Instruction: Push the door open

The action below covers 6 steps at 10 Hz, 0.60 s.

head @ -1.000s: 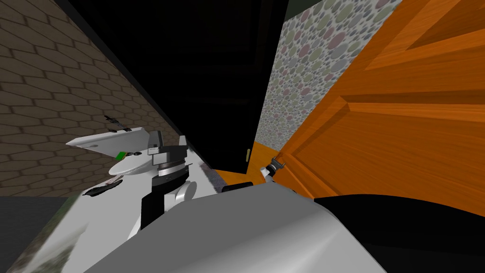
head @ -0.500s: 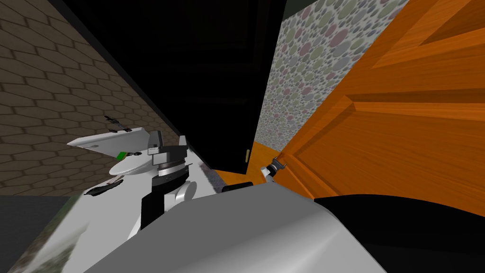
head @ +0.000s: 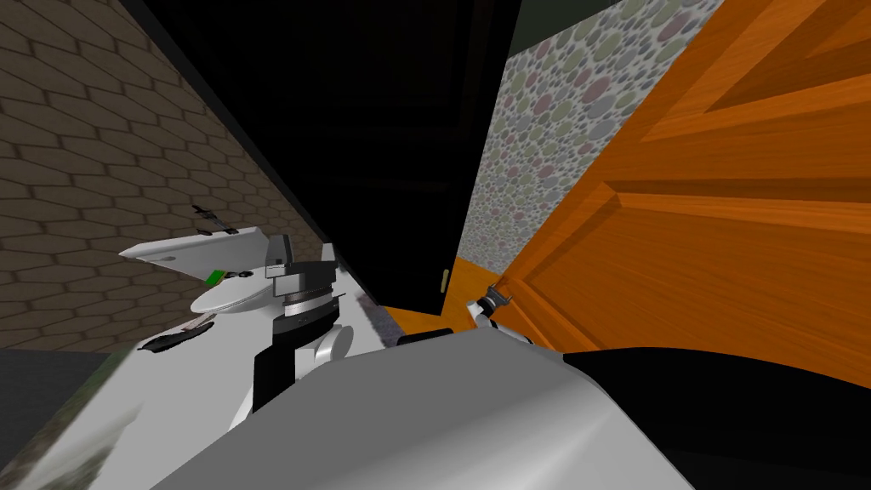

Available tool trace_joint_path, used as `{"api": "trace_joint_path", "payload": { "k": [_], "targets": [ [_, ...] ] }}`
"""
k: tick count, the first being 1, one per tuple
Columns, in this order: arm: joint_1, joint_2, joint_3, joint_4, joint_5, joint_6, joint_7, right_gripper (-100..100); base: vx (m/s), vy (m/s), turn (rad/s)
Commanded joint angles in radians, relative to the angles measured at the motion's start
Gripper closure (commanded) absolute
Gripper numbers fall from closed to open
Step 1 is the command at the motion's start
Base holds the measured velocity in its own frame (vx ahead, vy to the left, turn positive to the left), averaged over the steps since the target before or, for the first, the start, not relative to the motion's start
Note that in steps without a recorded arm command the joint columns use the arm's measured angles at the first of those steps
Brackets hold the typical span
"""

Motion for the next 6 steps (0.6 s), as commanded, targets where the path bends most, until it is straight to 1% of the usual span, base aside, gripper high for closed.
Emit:
{"api": "trace_joint_path", "payload": {
  "k": [1,2,3,4,5,6],
  "targets": [
    [0.050,0.009,-0.016,-0.050,-0.010,0.012,0.018,100,0.000,0.014,0.045],
    [0.060,0.009,-0.016,-0.138,-0.010,0.012,0.018,100,-0.014,0.021,0.002],
    [0.060,0.009,-0.016,-0.120,-0.010,0.012,0.018,100,-0.007,0.006,-0.053],
    [0.060,0.009,-0.016,-0.084,-0.010,0.012,0.018,100,0.009,-0.018,0.023],
    [0.060,0.009,-0.016,-0.138,-0.010,0.012,0.018,100,0.001,-0.008,-0.012],
    [0.057,0.011,-0.031,-0.136,-0.009,0.009,0.019,100,0.006,-0.013,-0.003]
  ]
}}
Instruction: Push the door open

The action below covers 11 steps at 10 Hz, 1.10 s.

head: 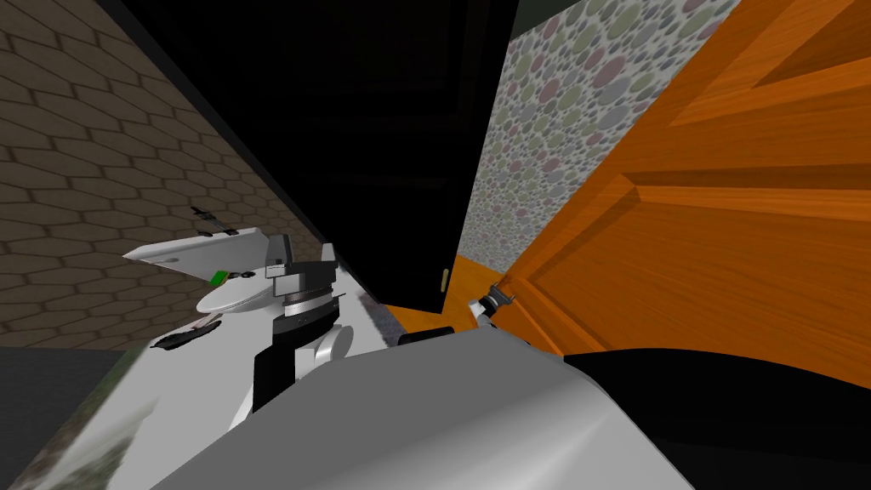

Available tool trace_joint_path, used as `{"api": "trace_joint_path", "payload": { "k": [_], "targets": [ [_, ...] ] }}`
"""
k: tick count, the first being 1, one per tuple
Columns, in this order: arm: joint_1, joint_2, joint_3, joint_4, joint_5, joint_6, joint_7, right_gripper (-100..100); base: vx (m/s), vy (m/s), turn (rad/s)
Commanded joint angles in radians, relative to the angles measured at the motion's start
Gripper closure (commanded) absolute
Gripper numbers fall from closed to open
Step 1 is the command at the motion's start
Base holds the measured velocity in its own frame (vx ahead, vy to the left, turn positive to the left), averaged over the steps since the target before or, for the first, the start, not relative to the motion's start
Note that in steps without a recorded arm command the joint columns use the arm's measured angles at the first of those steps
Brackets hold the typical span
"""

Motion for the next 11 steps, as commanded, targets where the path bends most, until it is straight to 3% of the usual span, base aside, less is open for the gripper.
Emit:
{"api": "trace_joint_path", "payload": {
  "k": [1,2,5,11],
  "targets": [
    [0.018,-0.002,-0.037,-0.020,-0.005,-0.021,0.004,100,0.024,-0.029,0.042],
    [0.015,0.000,-0.053,-0.017,-0.003,-0.023,0.005,100,0.034,-0.032,0.033],
    [0.015,0.000,-0.053,-0.017,-0.003,-0.023,0.005,100,0.012,-0.013,-0.011],
    [0.004,0.011,-0.112,-0.009,0.003,-0.033,0.010,100,0.022,-0.019,0.010]
  ]
}}
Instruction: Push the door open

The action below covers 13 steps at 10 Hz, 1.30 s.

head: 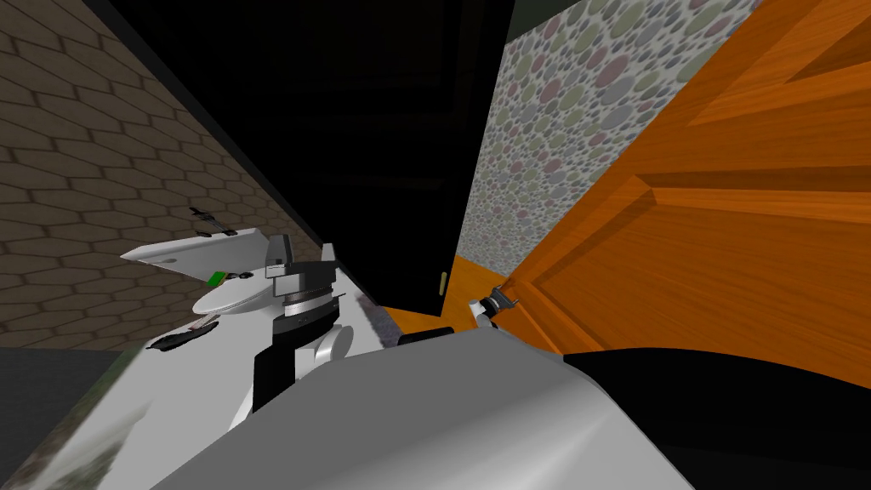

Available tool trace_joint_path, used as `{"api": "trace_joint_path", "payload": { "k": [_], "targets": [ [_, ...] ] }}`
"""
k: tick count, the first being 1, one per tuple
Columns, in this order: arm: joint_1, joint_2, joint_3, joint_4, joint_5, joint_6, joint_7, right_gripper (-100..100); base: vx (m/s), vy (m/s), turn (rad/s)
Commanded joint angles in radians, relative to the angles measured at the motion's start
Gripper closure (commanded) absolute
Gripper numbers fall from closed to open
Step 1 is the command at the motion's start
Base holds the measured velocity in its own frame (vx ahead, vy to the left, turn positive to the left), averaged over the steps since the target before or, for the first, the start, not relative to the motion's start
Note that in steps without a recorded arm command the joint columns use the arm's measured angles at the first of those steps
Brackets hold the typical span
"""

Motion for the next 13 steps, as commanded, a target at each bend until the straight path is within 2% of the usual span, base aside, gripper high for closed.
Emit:
{"api": "trace_joint_path", "payload": {
  "k": [1,2,3,4,5,6,8,9,13],
  "targets": [
    [0.019,-0.001,-0.036,-0.020,-0.005,-0.008,0.007,100,0.034,-0.026,0.020],
    [0.016,0.002,-0.049,-0.019,-0.004,-0.011,0.008,100,0.048,-0.021,-0.016],
    [0.016,0.002,-0.049,0.002,-0.004,-0.011,0.008,100,0.033,-0.013,0.002],
    [0.010,0.002,-0.049,0.063,-0.004,-0.011,0.008,100,0.022,-0.020,0.027],
    [0.016,0.002,-0.049,0.012,-0.004,-0.011,0.008,100,0.000,0.000,0.000],
    [0.011,0.009,-0.075,-0.015,-0.001,-0.015,0.010,100,0.029,-0.003,-0.019],
    [0.011,0.009,-0.075,-0.015,-0.001,-0.015,0.010,100,0.028,-0.014,-0.020],
    [0.005,0.017,-0.100,-0.011,0.001,-0.019,0.012,100,0.044,-0.024,0.001],
    [-0.010,0.038,-0.151,-0.002,0.007,-0.027,0.017,100,0.079,-0.027,-0.039]
  ]
}}
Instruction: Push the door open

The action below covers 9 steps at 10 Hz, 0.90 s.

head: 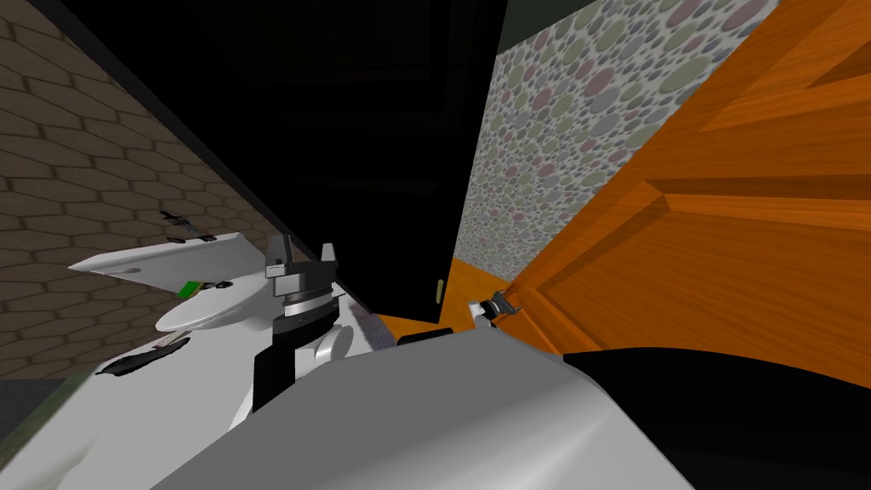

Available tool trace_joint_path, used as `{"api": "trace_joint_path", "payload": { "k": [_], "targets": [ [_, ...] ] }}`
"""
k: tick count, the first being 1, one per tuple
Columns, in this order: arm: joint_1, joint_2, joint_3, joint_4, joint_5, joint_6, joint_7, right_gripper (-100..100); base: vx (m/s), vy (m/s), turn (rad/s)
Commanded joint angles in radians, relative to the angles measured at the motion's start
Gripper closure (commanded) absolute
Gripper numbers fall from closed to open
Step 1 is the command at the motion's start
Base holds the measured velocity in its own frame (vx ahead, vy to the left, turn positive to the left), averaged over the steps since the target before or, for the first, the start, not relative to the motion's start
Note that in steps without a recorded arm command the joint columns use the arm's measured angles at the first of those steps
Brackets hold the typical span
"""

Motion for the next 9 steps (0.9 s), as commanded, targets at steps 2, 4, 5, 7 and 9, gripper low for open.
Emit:
{"api": "trace_joint_path", "payload": {
  "k": [2,4,5,7,9],
  "targets": [
    [-0.002,-0.008,-0.029,0.028,-0.003,-0.019,-0.004,100,0.088,-0.009,-0.028],
    [-0.016,0.014,-0.061,0.035,0.001,-0.025,-0.002,100,0.154,-0.006,-0.108],
    [-0.016,0.014,-0.061,0.035,0.001,-0.025,-0.002,100,0.144,0.003,-0.056],
    [-0.016,0.014,-0.061,0.035,0.001,-0.025,-0.002,100,0.029,0.000,-0.009],
    [-0.022,0.002,-0.060,0.023,0.001,-0.024,0.001,100,-0.080,0.007,0.102]
  ]
}}
